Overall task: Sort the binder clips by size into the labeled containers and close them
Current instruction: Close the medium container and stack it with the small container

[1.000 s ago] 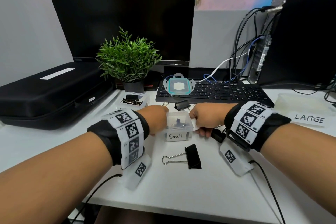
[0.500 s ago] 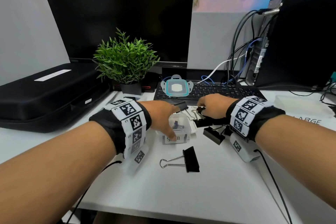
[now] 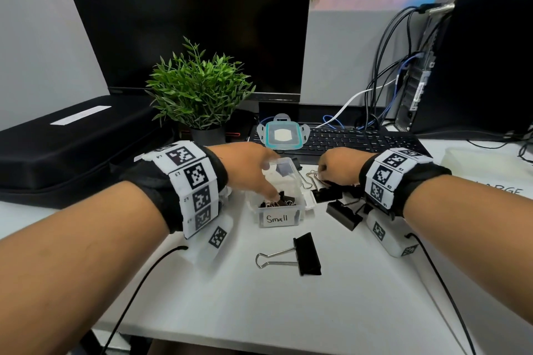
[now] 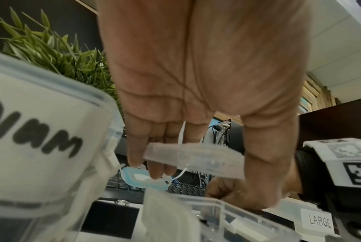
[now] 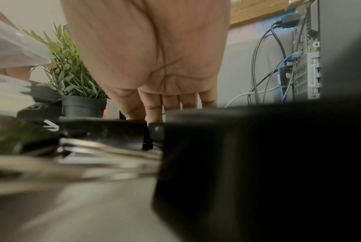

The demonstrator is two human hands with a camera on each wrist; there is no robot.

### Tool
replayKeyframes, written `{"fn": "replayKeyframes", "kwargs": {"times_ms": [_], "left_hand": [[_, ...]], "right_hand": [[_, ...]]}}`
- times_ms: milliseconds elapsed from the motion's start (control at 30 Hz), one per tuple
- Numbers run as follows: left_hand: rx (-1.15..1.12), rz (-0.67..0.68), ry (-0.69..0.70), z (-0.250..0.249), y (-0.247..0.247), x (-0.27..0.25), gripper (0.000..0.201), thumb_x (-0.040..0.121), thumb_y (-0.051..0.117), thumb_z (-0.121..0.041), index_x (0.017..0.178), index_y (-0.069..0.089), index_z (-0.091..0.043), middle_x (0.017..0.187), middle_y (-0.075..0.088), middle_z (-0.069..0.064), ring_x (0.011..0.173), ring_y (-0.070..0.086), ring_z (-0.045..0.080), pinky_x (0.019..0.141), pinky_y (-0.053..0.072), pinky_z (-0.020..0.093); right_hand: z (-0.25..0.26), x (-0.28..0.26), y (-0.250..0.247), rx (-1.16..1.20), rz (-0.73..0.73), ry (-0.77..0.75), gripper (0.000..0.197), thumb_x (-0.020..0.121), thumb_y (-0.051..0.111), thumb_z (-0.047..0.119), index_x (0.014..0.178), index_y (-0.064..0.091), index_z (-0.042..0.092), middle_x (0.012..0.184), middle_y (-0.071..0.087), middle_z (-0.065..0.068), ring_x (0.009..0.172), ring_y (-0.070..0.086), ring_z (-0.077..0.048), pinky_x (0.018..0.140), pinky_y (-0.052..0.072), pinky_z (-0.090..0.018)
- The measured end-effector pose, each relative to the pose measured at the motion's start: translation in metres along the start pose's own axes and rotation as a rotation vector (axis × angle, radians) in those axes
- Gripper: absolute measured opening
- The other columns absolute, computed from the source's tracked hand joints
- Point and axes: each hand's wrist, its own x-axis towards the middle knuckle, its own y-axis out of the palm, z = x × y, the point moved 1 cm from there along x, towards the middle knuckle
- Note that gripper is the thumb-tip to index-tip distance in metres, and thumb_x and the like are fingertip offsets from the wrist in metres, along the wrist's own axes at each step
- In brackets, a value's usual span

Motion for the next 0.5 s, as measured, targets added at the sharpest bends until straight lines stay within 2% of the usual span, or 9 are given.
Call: {"fn": "replayKeyframes", "kwargs": {"times_ms": [133, 267, 367, 500], "left_hand": [[-0.023, -0.019, 0.003, 0.0023, -0.0016, 0.0007, 0.088, 0.072, 0.073, -0.050, 0.145, 0.029, -0.029, 0.140, 0.048, -0.008, 0.122, 0.051, 0.010, 0.105, 0.041, 0.035], [-0.039, -0.014, 0.002, 0.0025, 0.0026, 0.0020, 0.087, 0.073, 0.073, -0.049, 0.145, 0.029, -0.031, 0.139, 0.049, -0.009, 0.121, 0.052, 0.009, 0.104, 0.041, 0.036], [-0.061, -0.019, 0.007, 0.0041, 0.0037, 0.0011, 0.087, 0.073, 0.073, -0.048, 0.145, 0.029, -0.029, 0.139, 0.049, -0.007, 0.120, 0.052, 0.010, 0.104, 0.042, 0.036], [-0.044, -0.107, 0.012, 0.0064, -0.0016, -0.0015, 0.086, 0.074, 0.071, -0.051, 0.146, 0.030, -0.027, 0.139, 0.048, -0.007, 0.122, 0.049, 0.013, 0.103, 0.040, 0.031]], "right_hand": [[-0.0004, 0.0008, 0.0012, -0.014, -0.038, -0.008, 0.022, 0.087, 0.052, 0.011, 0.100, 0.068, 0.003, 0.103, 0.068, -0.012, 0.096, 0.063, -0.028, 0.077, 0.050, -0.030], [-0.0013, 0.0017, 0.0034, 0.004, -0.053, -0.034, 0.020, 0.085, 0.055, 0.008, 0.098, 0.070, 0.004, 0.101, 0.069, -0.012, 0.095, 0.063, -0.028, 0.079, 0.051, -0.031], [-0.0013, 0.0000, 0.0015, 0.017, -0.065, -0.051, 0.019, 0.085, 0.055, 0.008, 0.097, 0.069, 0.006, 0.099, 0.068, -0.007, 0.090, 0.061, -0.024, 0.073, 0.047, -0.027], [-0.0016, -0.0062, -0.0058, 0.179, -0.234, -0.084, 0.015, 0.081, 0.055, 0.005, 0.089, 0.064, 0.014, 0.084, 0.059, 0.003, 0.080, 0.053, -0.017, 0.067, 0.040, -0.021]]}}
